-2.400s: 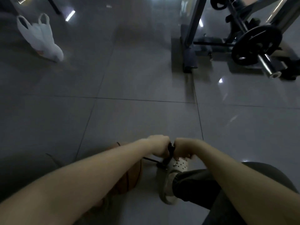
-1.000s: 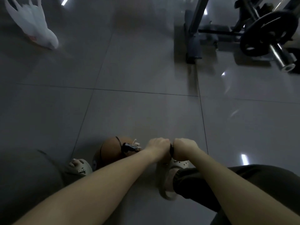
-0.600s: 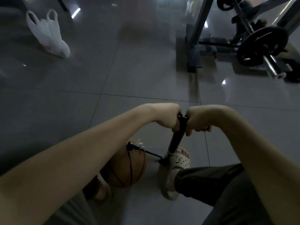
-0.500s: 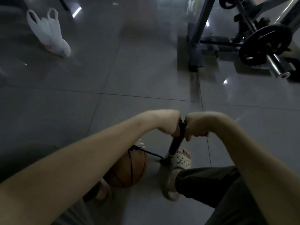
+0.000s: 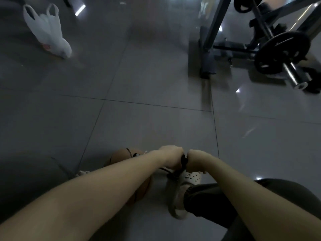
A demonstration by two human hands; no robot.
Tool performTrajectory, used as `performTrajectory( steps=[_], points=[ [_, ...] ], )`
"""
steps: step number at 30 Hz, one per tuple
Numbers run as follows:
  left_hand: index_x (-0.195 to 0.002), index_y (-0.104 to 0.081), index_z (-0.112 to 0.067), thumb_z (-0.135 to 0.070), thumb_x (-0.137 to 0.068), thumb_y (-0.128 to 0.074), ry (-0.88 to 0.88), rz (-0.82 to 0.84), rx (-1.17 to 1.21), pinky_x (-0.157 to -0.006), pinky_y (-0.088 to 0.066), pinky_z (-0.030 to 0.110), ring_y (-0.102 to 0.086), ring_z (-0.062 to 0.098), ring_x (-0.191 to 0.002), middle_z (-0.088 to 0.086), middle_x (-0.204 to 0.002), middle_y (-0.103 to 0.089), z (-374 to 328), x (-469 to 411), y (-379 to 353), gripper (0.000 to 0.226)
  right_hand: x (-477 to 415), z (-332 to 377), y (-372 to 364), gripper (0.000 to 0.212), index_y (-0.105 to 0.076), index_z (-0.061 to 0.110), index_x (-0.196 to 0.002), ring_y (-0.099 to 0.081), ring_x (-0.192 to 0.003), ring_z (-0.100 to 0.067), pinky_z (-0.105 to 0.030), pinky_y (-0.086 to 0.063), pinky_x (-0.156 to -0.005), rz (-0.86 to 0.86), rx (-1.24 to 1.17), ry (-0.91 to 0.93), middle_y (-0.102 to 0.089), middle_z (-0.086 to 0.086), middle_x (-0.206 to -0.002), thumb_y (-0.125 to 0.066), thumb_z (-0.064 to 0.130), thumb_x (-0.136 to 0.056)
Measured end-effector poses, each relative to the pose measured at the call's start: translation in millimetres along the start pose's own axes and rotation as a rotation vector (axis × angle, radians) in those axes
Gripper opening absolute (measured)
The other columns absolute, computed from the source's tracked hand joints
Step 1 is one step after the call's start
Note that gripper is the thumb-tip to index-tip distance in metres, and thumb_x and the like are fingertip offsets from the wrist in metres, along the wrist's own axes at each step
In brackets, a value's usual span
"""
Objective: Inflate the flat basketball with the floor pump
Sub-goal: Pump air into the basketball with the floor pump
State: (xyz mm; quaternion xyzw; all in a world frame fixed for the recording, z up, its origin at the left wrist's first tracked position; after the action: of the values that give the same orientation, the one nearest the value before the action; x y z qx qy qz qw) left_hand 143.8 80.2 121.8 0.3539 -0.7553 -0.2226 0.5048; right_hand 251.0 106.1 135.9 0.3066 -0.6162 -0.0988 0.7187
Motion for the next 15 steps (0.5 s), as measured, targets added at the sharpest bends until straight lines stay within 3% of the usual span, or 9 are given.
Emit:
performTrajectory(
  steps=[3, 7, 9, 12, 15],
  points=[
    [-0.078, -0.063, -0.019, -0.022, -0.091, -0.068, -0.07, -0.01, 0.038, -0.056, -0.042, 0.028, -0.062, 0.019, -0.068, 0.0, -0.075, -0.064, -14, 33, 56, 0.015, 43, 2, 54, 0.016, -0.067, 0.005, -0.098, -0.059, -0.067, -0.019, -0.029, -0.053, -0.06, 0.011, -0.052, 0.059, -0.061, -0.006, -0.078, -0.068, 0.018, -0.089],
    [-0.083, -0.071, -0.013, -0.02, -0.086, -0.071, -0.115, -0.111, 0.088, -0.053, -0.041, 0.029, -0.054, 0.016, -0.057, -0.001, -0.068, -0.061, -33, 70, 121, 0.008, 94, 4, 108, 0.011, -0.07, 0.007, -0.092, -0.05, -0.057, -0.016, -0.028, -0.047, -0.054, -0.092, -0.055, 0.116, -0.057, -0.004, -0.07, -0.069, 0.017, -0.087],
    [-0.082, -0.071, -0.012, -0.023, -0.087, -0.071, -0.095, -0.132, 0.072, -0.052, -0.044, 0.029, -0.056, 0.018, -0.059, 0.0, -0.068, -0.062, -35, 66, 110, 0.013, 87, 4, 98, 0.008, -0.068, 0.008, -0.09, -0.053, -0.058, -0.016, -0.027, -0.048, -0.054, -0.108, -0.026, 0.099, -0.059, -0.005, -0.073, -0.069, 0.016, -0.086],
    [-0.088, -0.065, -0.013, -0.028, -0.091, -0.068, -0.017, -0.141, 0.047, -0.063, -0.053, 0.034, -0.063, 0.022, -0.074, 0.001, -0.08, -0.064, -25, 42, 53, 0.016, 47, 4, 48, 0.011, -0.062, 0.012, -0.081, -0.055, -0.06, -0.014, -0.025, -0.048, -0.055, -0.103, 0.062, 0.047, -0.059, -0.002, -0.072, -0.066, 0.018, -0.089],
    [-0.088, -0.056, -0.018, -0.024, -0.087, -0.066, 0.003, -0.149, -0.006, -0.069, -0.043, 0.034, -0.061, 0.028, -0.083, 0.004, -0.088, -0.059, -8, 8, 10, 0.012, -3, -3, 9, 0.015, -0.06, 0.014, -0.078, -0.059, -0.066, -0.017, -0.03, -0.055, -0.067, -0.144, 0.032, 0.019, -0.061, -0.001, -0.074, -0.062, 0.025, -0.089]
  ],
)
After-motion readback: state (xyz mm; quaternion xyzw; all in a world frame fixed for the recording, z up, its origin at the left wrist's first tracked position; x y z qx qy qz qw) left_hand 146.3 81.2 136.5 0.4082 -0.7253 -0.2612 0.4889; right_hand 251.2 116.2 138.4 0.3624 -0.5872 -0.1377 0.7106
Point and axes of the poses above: each hand's wrist, its own x-axis away from the middle knuckle, its own y-axis out of the back of the hand, z = x × y, the point moved 3 cm from there along -x, towards the middle knuckle
